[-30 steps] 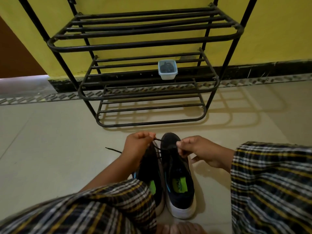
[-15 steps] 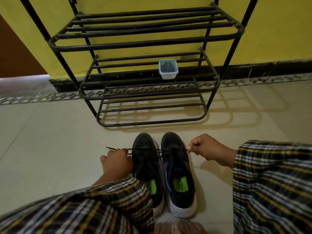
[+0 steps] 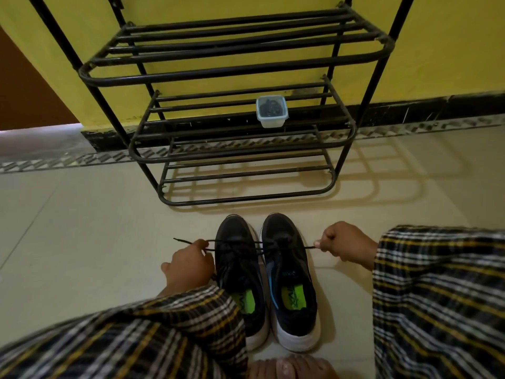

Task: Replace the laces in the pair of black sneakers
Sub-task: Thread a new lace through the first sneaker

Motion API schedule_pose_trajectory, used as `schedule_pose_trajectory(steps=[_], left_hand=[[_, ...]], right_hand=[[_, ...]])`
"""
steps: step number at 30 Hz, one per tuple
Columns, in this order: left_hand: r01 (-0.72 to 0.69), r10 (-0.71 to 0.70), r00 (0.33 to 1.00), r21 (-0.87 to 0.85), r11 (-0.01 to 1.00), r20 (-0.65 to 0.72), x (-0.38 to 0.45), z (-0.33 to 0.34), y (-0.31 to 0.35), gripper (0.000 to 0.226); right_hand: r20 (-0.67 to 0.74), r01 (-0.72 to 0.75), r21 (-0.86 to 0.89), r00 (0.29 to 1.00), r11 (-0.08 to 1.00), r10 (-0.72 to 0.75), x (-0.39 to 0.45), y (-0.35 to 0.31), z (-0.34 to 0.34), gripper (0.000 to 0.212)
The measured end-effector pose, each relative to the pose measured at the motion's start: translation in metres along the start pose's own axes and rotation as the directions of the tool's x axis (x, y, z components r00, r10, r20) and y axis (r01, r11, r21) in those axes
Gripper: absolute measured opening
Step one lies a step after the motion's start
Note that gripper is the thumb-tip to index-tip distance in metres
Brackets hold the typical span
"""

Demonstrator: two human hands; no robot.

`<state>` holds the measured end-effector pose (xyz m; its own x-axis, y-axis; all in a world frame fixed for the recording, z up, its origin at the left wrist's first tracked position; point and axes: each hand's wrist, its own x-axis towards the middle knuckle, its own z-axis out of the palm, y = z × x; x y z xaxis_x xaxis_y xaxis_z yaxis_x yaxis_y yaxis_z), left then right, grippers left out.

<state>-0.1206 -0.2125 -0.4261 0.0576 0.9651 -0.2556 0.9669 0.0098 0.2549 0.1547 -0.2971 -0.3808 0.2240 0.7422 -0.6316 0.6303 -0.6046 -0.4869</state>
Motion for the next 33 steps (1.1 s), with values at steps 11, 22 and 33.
schedule_pose_trajectory(steps=[11,22,33], left_hand=[[-0.485,0.546,0.837,-0.516,0.706,-0.04,-0.021,-0.016,0.062,0.04],[-0.318,0.531,0.845,-0.736,0.597,0.066,-0.018,-0.01,0.056,0.015],[-0.263,0.439,0.892,-0.664,0.7,0.109,-0.015,0.004,0.051,0.011]], right_hand=[[-0.244,0.444,0.364,0.894,0.819,-0.376,-0.009,-0.038,0.018,0.02],[-0.093,0.318,0.187,0.948,0.93,-0.305,0.003,-0.04,0.025,0.011],[0.082,0.161,-0.407,0.987,0.899,-0.14,0.002,-0.03,0.04,0.044]])
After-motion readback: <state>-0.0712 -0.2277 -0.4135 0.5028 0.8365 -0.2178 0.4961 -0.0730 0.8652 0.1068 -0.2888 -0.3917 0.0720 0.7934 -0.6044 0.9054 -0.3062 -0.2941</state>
